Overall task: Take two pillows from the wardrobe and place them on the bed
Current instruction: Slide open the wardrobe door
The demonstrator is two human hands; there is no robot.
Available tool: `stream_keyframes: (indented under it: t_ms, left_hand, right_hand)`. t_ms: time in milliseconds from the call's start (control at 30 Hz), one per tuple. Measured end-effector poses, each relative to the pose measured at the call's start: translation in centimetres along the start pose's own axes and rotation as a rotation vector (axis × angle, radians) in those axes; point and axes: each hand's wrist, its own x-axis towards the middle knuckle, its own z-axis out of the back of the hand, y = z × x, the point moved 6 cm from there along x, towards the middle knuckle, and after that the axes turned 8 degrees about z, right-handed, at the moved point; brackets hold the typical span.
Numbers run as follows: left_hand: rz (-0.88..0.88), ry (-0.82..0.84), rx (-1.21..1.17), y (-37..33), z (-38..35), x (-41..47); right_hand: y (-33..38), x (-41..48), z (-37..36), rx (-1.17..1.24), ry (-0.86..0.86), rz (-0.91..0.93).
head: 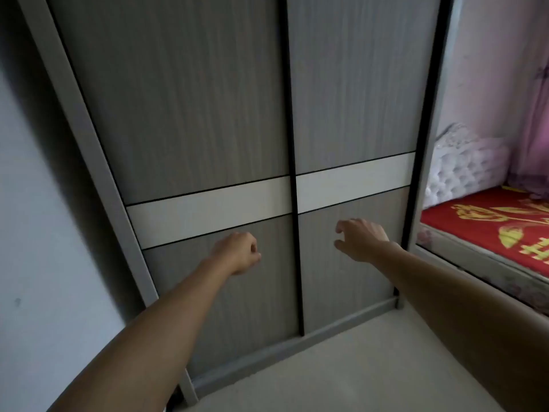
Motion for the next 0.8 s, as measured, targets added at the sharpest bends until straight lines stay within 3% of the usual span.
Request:
stream_keyframes:
  t_ms: [433,800]
  left_hand:
    - [0.066,-0.007,-0.036,-4.9,-4.0,18.6]
    - [0.095,-0.038,-0.144,-4.0,-6.4,34.7]
  right_hand:
    - [-12.4,16.0,-6.8,0.086,0.027,-0.052]
    - [-15.2,29.2,-16.3,0.172,0.119,-0.062]
